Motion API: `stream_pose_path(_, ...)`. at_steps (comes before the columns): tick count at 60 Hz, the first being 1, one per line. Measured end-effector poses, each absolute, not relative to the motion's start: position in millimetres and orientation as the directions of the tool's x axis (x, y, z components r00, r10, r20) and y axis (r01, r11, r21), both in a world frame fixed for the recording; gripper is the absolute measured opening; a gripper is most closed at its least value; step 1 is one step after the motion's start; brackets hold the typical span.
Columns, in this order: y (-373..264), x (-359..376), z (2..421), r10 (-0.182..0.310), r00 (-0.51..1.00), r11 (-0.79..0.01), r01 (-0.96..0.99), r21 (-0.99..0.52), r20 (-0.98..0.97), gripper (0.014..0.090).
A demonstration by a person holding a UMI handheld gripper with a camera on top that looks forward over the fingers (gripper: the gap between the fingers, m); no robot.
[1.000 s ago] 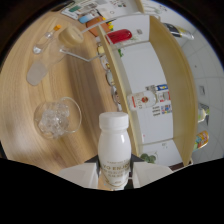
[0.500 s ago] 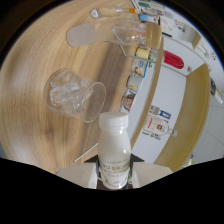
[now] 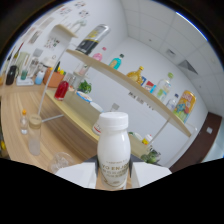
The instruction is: Make me a cup of Mount Fuji.
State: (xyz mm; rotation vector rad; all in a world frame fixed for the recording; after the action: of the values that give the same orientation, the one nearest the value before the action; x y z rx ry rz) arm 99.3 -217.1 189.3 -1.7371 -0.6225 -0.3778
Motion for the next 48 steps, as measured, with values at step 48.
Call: stream_pose_path(48, -207, 146, 54, 0.036, 0.999, -0.438, -0.011, -0.899, -0.030, 0.0503)
